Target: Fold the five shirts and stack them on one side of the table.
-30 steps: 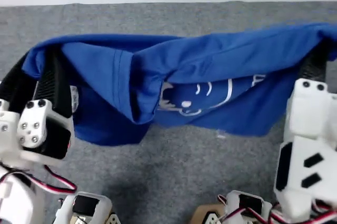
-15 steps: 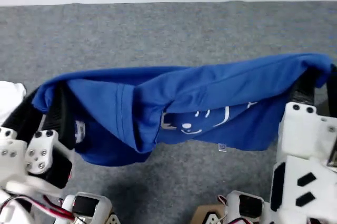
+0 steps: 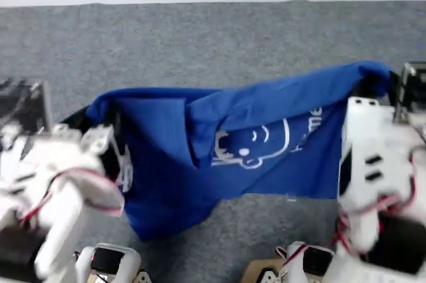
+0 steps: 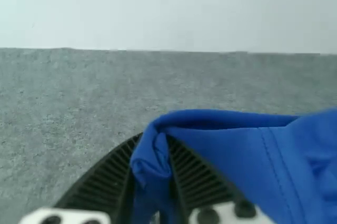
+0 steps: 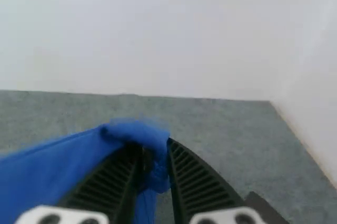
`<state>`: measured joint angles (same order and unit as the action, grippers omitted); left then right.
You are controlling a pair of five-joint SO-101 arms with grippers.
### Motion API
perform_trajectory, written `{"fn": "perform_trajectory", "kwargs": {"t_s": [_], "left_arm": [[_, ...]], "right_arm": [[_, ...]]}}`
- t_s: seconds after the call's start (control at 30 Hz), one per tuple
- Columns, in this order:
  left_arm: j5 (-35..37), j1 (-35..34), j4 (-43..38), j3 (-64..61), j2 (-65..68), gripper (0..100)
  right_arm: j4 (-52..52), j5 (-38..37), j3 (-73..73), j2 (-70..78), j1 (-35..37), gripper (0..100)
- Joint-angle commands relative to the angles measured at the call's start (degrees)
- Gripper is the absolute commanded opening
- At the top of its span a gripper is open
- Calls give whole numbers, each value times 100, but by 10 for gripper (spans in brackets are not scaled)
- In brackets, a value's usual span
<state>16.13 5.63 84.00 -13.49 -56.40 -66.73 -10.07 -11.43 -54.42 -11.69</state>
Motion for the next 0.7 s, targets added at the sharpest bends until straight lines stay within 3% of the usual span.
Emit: {"fn": "perform_trajectory", "kwargs": {"t_s": [0.0, 0.37, 0.67], "left_arm": [[-9, -88, -1222, -699, 88, 2], [-35, -88, -5187, -3266, 88, 2], [-44, -88, -7235, -4857, 105, 2]], "right_arm": [[1033, 0, -1020, -31, 127, 8], [3688, -35, -3244, 22, 435, 8], [5182, -44, -4229, 277, 567, 8]]}}
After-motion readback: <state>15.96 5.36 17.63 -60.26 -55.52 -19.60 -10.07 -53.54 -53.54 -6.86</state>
